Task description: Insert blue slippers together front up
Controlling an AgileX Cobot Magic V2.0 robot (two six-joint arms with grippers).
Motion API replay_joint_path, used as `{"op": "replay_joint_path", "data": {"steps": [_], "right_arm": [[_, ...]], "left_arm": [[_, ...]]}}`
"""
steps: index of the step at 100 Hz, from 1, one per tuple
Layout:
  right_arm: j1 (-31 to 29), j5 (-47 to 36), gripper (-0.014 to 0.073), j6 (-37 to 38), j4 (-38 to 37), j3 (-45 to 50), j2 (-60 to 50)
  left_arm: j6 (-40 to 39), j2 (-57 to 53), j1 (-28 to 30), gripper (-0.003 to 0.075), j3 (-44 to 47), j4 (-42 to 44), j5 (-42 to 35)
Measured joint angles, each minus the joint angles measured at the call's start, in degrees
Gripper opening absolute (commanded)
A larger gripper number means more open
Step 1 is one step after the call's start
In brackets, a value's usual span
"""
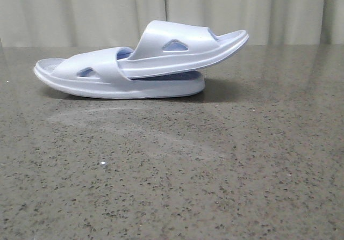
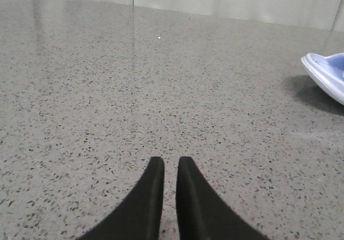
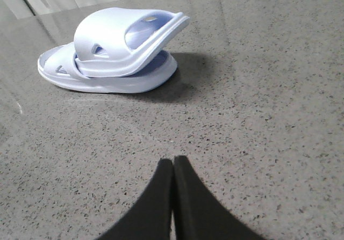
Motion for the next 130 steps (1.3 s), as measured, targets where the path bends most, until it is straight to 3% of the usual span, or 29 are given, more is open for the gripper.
{"op": "replay_joint_path", "data": {"steps": [65, 73, 89, 96, 110, 130], "right_arm": [[0.00, -2.87, -0.0089, 0.11, -1.17, 0.46, 0.00], [0.07, -5.80, -0.0089, 3.86, -9.39, 1.23, 0.00], [-1.07, -9.20, -0.0089, 32.09, -42.97, 2.93, -2.72], [-2.97, -9.43, -0.0089, 40.92, -53.23, 4.59, -5.09], [-8.07, -10.36, -0.0089, 46.98, -61.22, 9.40, -12.05], [-13.65, -9.80, -0.0089, 48.94, -65.56, 11.48, -23.87]], "left_arm": [[0.00, 0.00, 0.00, 0.0015, 0.00, -0.13, 0.10], [0.00, 0.00, 0.00, 0.0015, 0.00, -0.13, 0.10], [0.00, 0.00, 0.00, 0.0015, 0.00, -0.13, 0.10], [0.00, 0.00, 0.00, 0.0015, 0.00, -0.13, 0.10], [-0.03, 0.00, 0.00, 0.0015, 0.00, -0.13, 0.10], [-0.03, 0.00, 0.00, 0.0015, 0.00, -0.13, 0.10]]}}
